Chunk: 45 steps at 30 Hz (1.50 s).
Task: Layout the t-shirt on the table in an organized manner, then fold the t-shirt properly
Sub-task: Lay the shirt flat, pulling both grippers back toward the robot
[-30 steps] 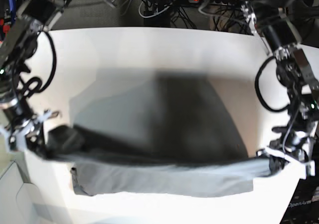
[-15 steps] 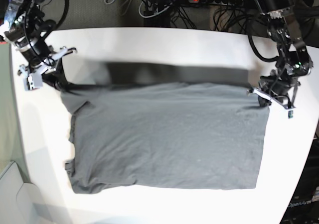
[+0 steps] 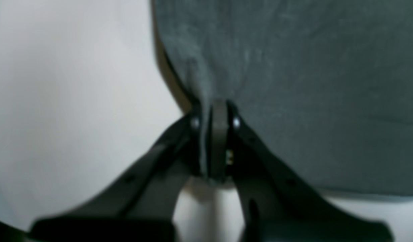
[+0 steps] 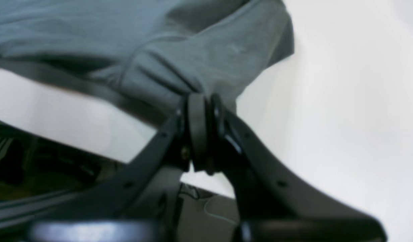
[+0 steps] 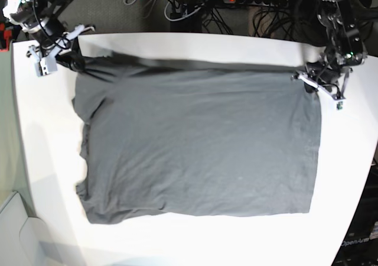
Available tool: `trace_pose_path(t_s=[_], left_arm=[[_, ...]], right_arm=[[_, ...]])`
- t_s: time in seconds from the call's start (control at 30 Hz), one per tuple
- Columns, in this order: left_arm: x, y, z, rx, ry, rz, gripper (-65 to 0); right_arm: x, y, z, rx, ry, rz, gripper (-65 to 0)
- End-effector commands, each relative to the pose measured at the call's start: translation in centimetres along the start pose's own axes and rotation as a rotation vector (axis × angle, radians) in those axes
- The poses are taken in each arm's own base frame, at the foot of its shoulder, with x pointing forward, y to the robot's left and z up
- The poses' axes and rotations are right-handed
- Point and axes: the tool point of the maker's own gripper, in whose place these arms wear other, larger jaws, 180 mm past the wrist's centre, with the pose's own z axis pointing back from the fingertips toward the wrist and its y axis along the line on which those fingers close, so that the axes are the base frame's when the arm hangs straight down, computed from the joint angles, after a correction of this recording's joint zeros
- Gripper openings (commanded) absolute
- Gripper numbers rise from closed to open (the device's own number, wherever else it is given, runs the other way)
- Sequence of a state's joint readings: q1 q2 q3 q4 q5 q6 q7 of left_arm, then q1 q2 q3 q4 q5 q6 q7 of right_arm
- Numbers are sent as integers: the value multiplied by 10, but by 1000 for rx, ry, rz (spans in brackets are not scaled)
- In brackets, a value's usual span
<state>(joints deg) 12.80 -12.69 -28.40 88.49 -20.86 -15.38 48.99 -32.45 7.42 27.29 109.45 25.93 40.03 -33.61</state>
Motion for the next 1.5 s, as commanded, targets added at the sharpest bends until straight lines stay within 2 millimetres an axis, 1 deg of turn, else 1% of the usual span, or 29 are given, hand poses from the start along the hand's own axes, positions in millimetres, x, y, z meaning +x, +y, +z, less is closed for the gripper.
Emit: trace_pose_path(t_s=[0.0,0.07,0.1,0.17,0.2,0.3,0.4,0.5,0.57,0.67,0.83,0.87,0.9,1.07,1.13,1.17,1.23,1.27,1.33,1.37,1.47], left_arm=[[11,9,5,21,-16,-34,-646],[6,12,7,24,-1,-38,-646],[3,15,9,30,5,-40,-646],[3,17,12,34,2,-50,-646],[0,18,15,39,7,-59,-645],[1,23,22,49,12,-97,-645],[-4,24,28,56,37,-116,-645],[-8,28,31,68,72,-125,-645],[-11,28,31,69,91,-130,-645],[-17,20,31,16,119,-199,-645],[-20,7,32,-67,133,-311,-638],[-21,7,33,-74,144,-327,-614],[-22,10,34,-72,157,-342,-573],[-25,11,35,-77,174,-365,-282],[-25,13,36,-72,176,-361,-198],[-23,19,38,-58,174,-351,-170],[-19,30,42,-28,156,-320,-143],[-17,36,44,-13,148,-306,-140],[-13,45,49,9,131,-282,-138],[-10,51,51,22,124,-274,-138],[-4,63,57,54,105,-253,-138]], right_arm=[[5,0,4,2,-25,3,-650],[0,1,6,3,-12,0,-641],[-3,2,8,4,-1,-2,-627],[-10,3,11,5,18,-7,-591],[-14,4,13,6,30,-10,-563],[-22,5,17,7,51,-14,-475],[-30,6,21,8,73,-20,-418],[-33,7,24,7,83,-23,-411],[-40,9,28,9,102,-27,-410],[-42,6,32,5,113,-19,-410],[-43,2,36,3,129,6,-406],[-43,1,37,4,130,8,-406],[-43,0,37,4,131,14,-406],[-42,-1,37,4,136,20,-405],[-42,-3,37,4,141,31,-405],[-42,-4,38,4,142,33,-405],[-42,-4,38,1,142,33,-404],[-42,-9,40,-13,141,33,-398],[-40,-19,44,-47,135,29,-362],[-39,-23,47,-63,134,29,-334],[-39,-28,49,-75,136,33,-260]])
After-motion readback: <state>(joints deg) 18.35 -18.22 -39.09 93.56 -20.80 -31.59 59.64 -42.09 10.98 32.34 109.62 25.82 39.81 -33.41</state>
